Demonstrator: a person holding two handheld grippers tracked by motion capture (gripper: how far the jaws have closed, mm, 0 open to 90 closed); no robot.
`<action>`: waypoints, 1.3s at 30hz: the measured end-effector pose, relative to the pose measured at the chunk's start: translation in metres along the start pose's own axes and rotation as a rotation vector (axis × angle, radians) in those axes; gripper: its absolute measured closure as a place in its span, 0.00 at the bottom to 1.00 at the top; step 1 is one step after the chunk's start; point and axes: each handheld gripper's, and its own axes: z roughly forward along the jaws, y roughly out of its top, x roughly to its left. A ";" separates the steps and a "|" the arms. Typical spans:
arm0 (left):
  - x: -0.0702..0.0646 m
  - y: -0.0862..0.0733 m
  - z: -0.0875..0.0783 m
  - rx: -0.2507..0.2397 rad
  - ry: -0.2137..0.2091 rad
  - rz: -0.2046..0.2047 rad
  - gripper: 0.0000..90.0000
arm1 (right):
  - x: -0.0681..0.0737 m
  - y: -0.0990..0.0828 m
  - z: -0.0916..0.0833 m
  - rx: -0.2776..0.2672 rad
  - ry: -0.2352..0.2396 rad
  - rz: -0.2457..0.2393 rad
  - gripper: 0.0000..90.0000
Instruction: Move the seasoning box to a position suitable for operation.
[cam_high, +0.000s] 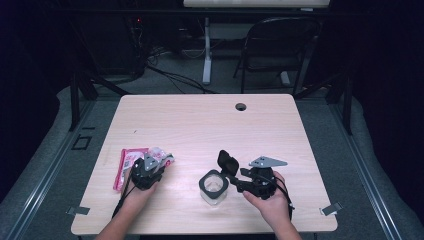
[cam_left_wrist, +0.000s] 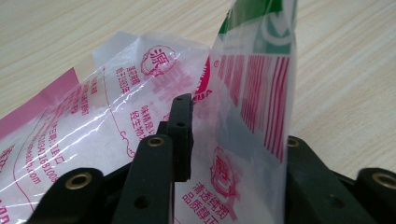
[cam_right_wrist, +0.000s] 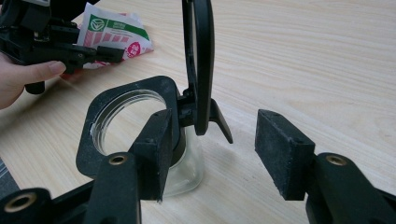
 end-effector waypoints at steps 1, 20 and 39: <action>0.000 0.001 0.001 -0.002 0.001 -0.002 0.80 | 0.000 0.000 0.000 0.001 0.002 0.001 0.52; 0.012 0.005 -0.012 -0.035 -0.043 -0.058 0.98 | -0.001 0.000 0.000 -0.002 0.000 0.002 0.52; 0.004 0.001 0.000 0.033 -0.003 0.036 0.88 | 0.000 -0.001 0.002 0.004 0.003 0.006 0.52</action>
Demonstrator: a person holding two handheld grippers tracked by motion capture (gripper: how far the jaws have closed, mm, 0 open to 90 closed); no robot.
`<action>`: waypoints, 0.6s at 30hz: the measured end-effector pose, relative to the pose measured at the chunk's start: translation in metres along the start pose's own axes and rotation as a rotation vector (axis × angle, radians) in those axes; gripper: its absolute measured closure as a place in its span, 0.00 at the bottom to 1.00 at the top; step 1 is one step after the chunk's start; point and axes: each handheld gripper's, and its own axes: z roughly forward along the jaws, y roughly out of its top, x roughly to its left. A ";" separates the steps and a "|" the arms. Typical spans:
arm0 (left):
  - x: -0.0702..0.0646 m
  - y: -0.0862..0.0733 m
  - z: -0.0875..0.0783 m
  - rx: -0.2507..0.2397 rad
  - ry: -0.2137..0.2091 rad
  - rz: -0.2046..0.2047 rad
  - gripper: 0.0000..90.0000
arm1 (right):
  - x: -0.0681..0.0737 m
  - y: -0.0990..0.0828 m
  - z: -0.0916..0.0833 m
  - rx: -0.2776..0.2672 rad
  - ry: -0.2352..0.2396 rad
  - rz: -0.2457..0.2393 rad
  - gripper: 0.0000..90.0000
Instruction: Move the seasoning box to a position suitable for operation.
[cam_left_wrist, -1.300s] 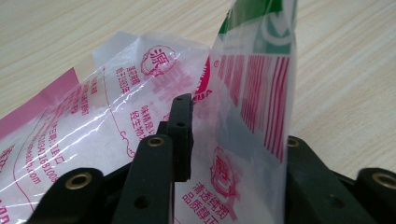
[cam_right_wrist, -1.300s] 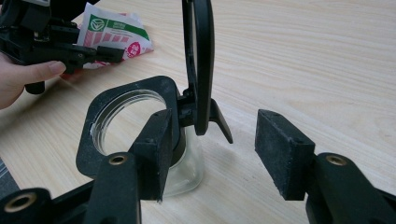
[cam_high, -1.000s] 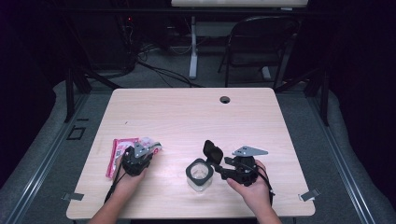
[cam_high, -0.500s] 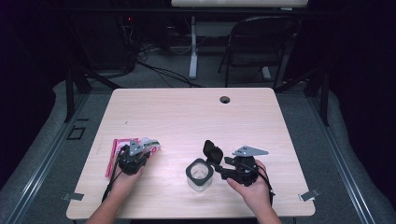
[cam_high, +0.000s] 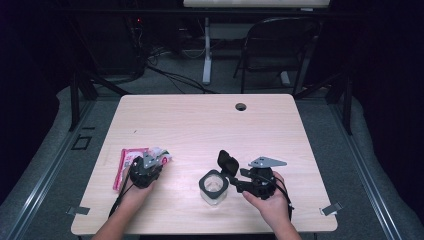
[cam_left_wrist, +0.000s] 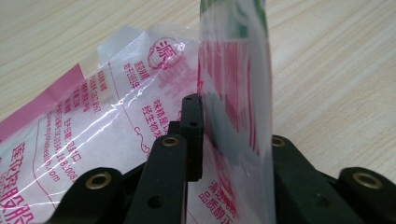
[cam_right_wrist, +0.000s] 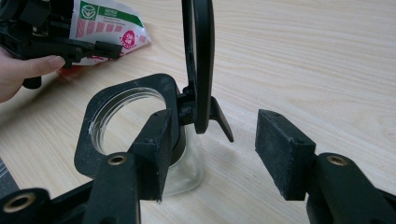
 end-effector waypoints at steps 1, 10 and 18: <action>-0.001 0.000 0.000 0.001 0.006 0.014 0.88 | 0.000 0.000 0.000 0.005 0.001 -0.003 0.52; 0.000 0.000 0.000 -0.006 -0.012 0.021 0.92 | 0.000 0.000 0.000 -0.005 -0.002 -0.003 0.52; 0.007 0.001 -0.005 -0.015 -0.038 -0.008 0.99 | 0.000 0.000 -0.001 -0.008 0.000 -0.003 0.52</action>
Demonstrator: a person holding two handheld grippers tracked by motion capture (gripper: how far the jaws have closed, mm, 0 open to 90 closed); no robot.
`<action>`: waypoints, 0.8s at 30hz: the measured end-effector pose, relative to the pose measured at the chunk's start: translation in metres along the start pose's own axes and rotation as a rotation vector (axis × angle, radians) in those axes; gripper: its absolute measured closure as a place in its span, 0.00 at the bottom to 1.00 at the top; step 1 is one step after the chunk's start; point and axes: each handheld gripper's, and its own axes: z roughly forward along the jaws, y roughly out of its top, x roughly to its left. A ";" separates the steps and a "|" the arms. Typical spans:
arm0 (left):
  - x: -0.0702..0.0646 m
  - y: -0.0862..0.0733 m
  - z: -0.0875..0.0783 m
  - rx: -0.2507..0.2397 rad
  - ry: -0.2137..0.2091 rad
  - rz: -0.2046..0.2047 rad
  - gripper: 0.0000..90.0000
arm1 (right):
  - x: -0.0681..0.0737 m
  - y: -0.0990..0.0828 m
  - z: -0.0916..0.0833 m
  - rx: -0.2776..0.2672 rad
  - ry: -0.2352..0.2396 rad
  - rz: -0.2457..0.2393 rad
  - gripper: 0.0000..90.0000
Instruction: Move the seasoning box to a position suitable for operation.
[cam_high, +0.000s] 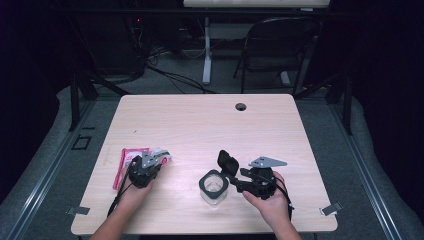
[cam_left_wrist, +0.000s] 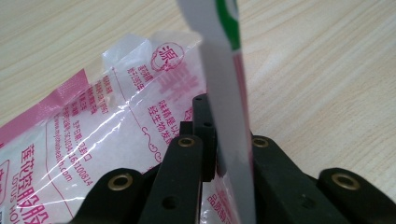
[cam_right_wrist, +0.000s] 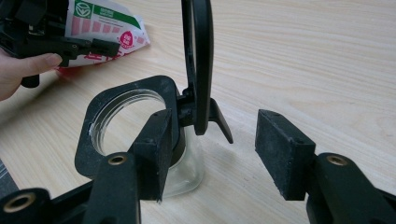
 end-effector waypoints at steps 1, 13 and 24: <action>0.001 0.000 -0.002 -0.002 -0.002 -0.003 0.99 | 0.000 0.000 0.000 0.001 -0.001 0.000 0.52; 0.015 0.008 -0.029 -0.073 -0.011 -0.065 0.99 | -0.002 0.001 -0.002 -0.006 -0.002 0.002 0.52; 0.036 0.007 -0.059 -0.152 -0.007 -0.134 0.99 | -0.002 0.001 -0.003 -0.008 -0.002 0.005 0.52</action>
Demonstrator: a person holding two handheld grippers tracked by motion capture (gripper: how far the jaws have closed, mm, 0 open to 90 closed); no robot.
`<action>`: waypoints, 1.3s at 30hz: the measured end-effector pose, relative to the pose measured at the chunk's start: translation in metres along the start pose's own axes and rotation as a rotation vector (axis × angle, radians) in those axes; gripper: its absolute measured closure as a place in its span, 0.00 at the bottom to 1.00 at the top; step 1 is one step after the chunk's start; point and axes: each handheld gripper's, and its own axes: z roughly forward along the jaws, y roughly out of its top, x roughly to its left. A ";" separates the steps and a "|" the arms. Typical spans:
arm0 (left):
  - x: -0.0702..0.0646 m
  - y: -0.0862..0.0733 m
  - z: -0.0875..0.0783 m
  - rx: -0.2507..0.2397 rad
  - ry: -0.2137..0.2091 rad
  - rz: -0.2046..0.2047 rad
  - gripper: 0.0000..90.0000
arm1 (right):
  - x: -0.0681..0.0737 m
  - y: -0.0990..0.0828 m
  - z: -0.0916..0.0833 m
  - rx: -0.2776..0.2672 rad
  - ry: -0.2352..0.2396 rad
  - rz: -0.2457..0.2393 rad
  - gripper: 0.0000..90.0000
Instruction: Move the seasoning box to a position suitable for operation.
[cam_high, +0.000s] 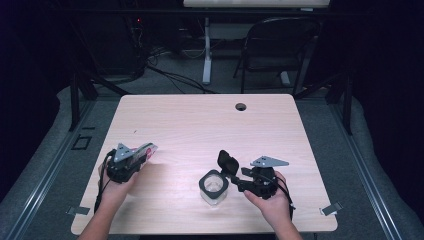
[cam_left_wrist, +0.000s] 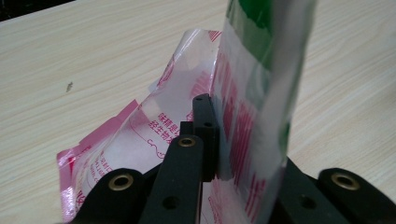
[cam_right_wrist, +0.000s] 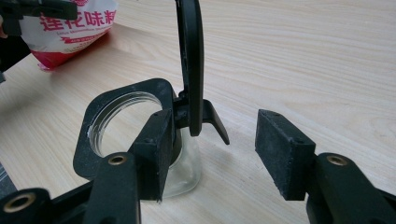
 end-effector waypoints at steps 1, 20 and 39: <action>0.002 0.000 -0.002 -0.007 0.002 -0.010 0.99 | 0.000 0.000 0.000 0.000 0.000 0.001 0.52; 0.029 0.008 -0.039 -0.063 0.075 -0.082 0.99 | -0.001 0.000 0.000 0.005 -0.006 -0.002 0.52; 0.035 0.022 -0.073 -0.138 0.103 -0.099 1.00 | -0.001 0.000 0.000 0.001 -0.007 -0.003 0.52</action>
